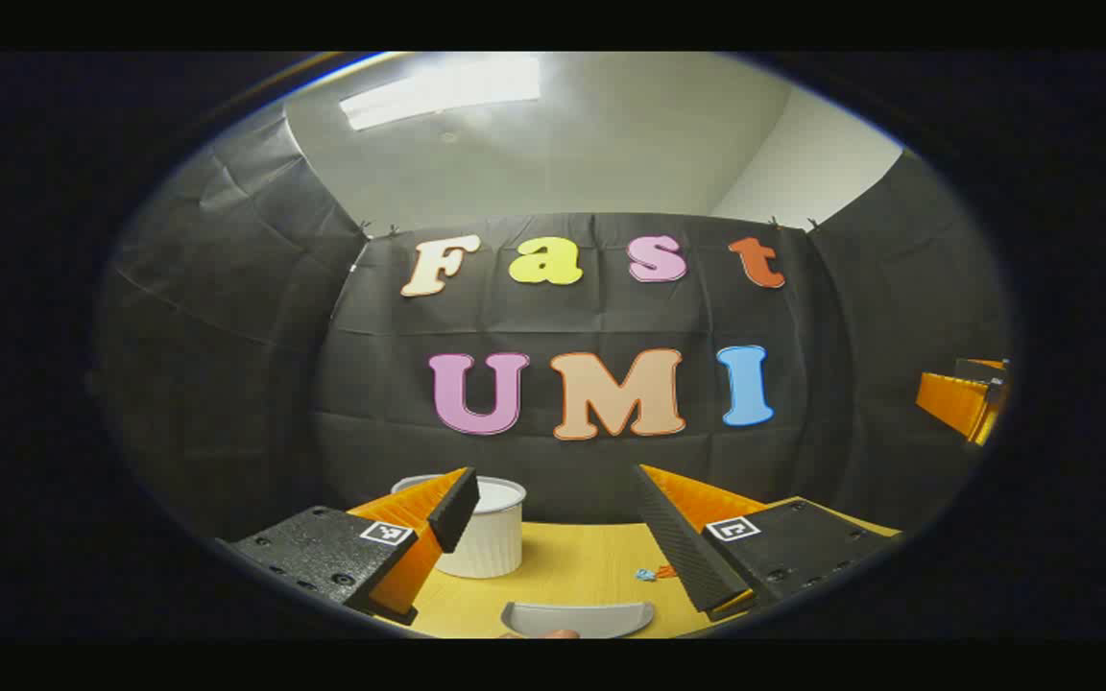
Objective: Pick up the small broom and dustpan from the desktop, sweep the trash into the dustpan with the broom, and then empty the trash into the garbage bin.
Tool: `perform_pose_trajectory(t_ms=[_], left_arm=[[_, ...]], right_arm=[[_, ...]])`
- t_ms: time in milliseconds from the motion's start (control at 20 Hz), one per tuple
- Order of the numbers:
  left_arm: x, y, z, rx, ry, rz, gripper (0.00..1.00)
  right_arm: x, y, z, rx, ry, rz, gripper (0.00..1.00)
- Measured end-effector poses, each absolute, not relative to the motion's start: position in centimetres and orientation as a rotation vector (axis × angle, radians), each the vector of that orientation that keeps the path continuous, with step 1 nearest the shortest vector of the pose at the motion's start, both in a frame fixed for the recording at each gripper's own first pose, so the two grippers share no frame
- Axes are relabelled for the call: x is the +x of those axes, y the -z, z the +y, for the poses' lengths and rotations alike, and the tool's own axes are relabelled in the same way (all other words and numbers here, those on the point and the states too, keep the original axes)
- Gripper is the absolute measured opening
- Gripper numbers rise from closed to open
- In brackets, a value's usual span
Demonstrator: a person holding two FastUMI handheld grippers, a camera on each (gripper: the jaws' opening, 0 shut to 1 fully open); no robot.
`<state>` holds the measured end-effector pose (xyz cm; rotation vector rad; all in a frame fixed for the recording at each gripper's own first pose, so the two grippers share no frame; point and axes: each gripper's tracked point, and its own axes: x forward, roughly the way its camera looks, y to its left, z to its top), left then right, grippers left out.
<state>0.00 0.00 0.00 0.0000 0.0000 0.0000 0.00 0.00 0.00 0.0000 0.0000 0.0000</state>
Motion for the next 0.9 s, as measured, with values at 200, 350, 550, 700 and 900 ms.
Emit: perform_pose_trajectory(t_ms=[200, 350, 550, 700, 900], left_arm=[[-0.3, -0.5, -0.3, 0.004, -0.002, -0.019, 0.99], [-0.5, -1.0, -0.2, 0.012, -0.009, -0.037, 0.94], [-0.6, -1.0, -0.8, 0.019, 0.0, -0.037, 0.99], [-0.5, -1.1, -1.1, 0.035, 0.01, -0.038, 0.99], [-0.5, -0.8, -1.4, 0.039, 0.018, -0.034, 0.94]], right_arm=[[0.1, 0.8, -0.2, 0.015, -0.003, 0.035, 0.92], [0.4, 1.5, -0.7, 0.027, -0.002, 0.067, 0.92], [0.5, 2.6, -1.7, 0.08, 0.01, 0.118, 0.92], [0.7, 3.1, -2.7, 0.095, 0.037, 0.135, 0.92], [0.7, 3.2, -2.9, 0.106, 0.042, 0.142, 0.92]])
